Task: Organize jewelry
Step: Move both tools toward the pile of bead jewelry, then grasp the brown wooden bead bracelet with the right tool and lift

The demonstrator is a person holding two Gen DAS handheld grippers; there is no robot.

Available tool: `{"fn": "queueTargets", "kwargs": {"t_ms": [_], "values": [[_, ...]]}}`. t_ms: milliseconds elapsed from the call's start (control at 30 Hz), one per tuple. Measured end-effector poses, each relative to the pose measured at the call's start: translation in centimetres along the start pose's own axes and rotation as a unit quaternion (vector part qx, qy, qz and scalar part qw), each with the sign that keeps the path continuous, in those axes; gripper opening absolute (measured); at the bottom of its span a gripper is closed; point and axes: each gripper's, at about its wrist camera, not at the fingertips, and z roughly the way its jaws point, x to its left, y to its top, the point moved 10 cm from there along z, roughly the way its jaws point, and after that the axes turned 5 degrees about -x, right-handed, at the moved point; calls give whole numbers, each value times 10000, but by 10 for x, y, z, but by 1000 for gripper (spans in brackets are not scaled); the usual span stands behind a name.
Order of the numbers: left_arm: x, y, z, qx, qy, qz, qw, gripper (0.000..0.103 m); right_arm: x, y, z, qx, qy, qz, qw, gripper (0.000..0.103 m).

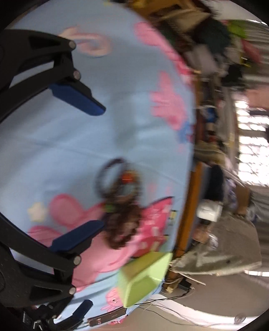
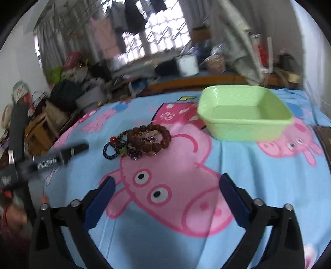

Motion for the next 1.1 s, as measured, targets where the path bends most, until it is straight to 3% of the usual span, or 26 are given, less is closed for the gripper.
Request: {"fn": "queueTargets", "kwargs": {"t_ms": [67,167,200,267,367,533,567,667,767,933,1000,1100], "values": [[-1,26,8,-141,-74,184,9997,97,2,10,9,106,39,-213,9997,35],[-16,46,32,170,-687,309,9970,93,7,22,33,300,145,-516,9981,15],[-24,49,43,366,-863,414,9947,82,9,23,41,344,172,-541,9978,13],[-38,49,62,676,-1023,690,9900,72,9,29,58,437,151,-609,9971,6],[-53,46,85,902,-1125,1070,9837,63,6,31,79,596,172,-534,9966,5],[-69,33,112,1135,-1231,1546,9737,62,-2,30,105,785,59,-561,9953,4],[-70,31,115,1174,-1247,1587,9724,57,-4,29,110,847,48,-539,9949,3],[-71,23,125,1403,-1308,1601,9683,45,-6,27,120,916,40,-535,9944,1],[-67,19,128,1514,-1435,1479,9667,43,-7,26,124,944,55,-531,9941,0],[-71,14,121,1581,-1674,1410,9629,31,0,24,124,998,224,-528,9934,0],[-75,11,117,1579,-1760,1459,9606,14,5,23,123,1003,245,-673,9924,0],[-76,11,108,1513,-1732,1452,9623,13,10,29,115,852,352,-618,9938,0]]}}
